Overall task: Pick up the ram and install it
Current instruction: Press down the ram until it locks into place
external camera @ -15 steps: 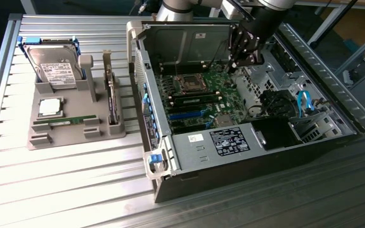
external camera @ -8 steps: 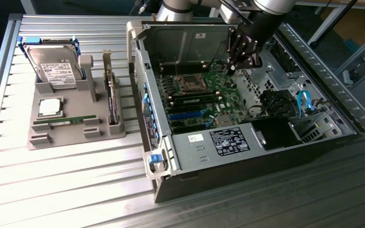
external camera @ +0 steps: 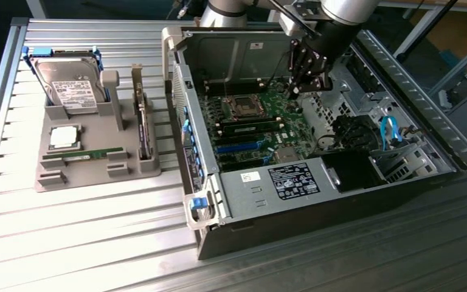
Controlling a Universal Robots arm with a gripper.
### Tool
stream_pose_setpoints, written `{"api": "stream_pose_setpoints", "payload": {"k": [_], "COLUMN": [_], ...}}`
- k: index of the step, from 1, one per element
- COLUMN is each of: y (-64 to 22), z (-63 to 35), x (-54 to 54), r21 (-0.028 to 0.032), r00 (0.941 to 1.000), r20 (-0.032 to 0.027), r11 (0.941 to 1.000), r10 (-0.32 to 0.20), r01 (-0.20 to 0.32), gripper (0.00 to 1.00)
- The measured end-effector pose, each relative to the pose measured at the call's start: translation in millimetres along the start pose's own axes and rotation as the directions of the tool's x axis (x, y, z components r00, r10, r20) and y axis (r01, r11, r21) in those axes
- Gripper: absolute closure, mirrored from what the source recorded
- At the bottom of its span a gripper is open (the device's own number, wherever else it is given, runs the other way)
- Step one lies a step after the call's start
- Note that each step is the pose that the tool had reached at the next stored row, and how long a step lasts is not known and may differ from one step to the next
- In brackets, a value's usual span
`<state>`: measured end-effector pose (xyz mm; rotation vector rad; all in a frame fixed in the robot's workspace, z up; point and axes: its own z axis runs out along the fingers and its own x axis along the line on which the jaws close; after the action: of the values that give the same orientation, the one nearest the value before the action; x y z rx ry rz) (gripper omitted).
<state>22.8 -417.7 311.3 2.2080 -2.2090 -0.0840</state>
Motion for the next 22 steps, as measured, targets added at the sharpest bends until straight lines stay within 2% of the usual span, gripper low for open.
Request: {"api": "stream_pose_setpoints", "payload": {"k": [14,22], "y": [-0.8,-1.2], "z": [16.2,31.6], "x": [0.4,0.8], "r21": [0.0,0.0], "r00": [1.0,1.0], "r20": [0.0006,0.0018], "r11": [1.0,1.0], "r10": [0.0,0.0], "r01": [0.0,0.0], "gripper": [0.89,0.89]}}
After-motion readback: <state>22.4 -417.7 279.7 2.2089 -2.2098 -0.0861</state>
